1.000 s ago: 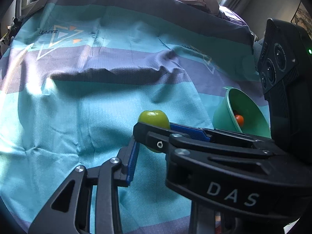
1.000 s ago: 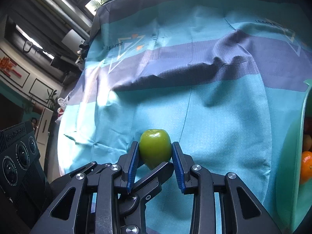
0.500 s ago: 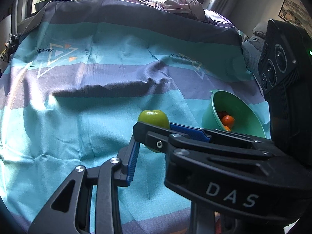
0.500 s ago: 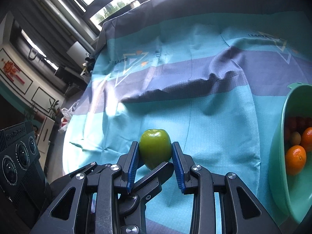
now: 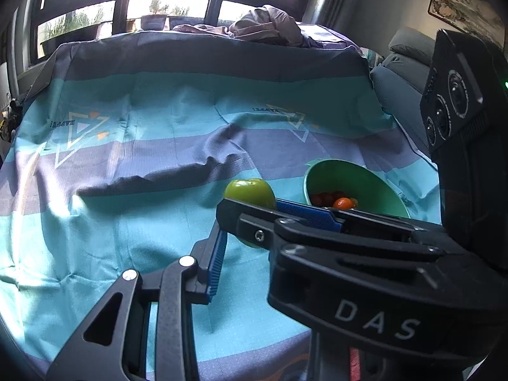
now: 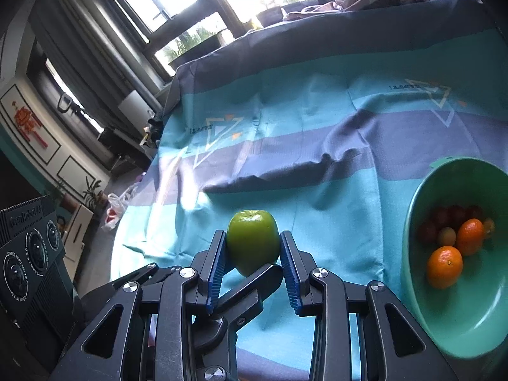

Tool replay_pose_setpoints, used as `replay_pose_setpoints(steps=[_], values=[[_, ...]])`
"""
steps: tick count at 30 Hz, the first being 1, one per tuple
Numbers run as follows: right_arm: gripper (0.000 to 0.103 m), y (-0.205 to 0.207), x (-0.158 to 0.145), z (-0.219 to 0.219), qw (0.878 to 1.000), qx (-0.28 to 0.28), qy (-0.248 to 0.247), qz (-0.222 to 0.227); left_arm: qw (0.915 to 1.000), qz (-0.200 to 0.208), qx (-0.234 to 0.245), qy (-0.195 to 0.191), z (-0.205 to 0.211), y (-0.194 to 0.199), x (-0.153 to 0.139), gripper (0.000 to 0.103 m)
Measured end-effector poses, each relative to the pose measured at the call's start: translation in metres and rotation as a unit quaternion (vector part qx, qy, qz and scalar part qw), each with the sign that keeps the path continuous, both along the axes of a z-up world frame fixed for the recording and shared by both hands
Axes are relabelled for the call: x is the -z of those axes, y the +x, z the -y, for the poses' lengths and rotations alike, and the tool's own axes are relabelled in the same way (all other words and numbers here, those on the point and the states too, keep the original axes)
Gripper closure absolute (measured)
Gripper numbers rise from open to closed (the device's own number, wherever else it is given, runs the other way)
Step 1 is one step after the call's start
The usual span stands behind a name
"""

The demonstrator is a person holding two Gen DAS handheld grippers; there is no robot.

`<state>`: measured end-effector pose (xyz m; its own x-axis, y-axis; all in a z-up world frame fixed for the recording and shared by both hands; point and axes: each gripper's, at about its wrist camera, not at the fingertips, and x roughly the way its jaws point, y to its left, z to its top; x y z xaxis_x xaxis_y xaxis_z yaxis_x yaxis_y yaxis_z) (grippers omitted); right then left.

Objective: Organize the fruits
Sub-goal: 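Lift the green lime with the right gripper and carry it over the bowl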

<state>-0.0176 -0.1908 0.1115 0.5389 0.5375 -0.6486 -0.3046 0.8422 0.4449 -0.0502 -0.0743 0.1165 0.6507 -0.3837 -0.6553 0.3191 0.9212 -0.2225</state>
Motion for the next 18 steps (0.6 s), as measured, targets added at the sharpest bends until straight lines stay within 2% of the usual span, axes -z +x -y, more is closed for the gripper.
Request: replay_pose_setpoints(steps=[8, 18], values=[[0.066, -0.006, -0.009, 0.046, 0.999, 0.041, 0.023, 0.023, 0.9989, 0.023, 0.040, 0.013, 0.047, 0.000, -0.012, 0.073], [0.066, -0.010, -0.001, 0.106, 0.993, 0.109, 0.035, 0.019, 0.9950, 0.016, 0.097, 0.020, 0.110, 0.014, -0.007, 0.073]])
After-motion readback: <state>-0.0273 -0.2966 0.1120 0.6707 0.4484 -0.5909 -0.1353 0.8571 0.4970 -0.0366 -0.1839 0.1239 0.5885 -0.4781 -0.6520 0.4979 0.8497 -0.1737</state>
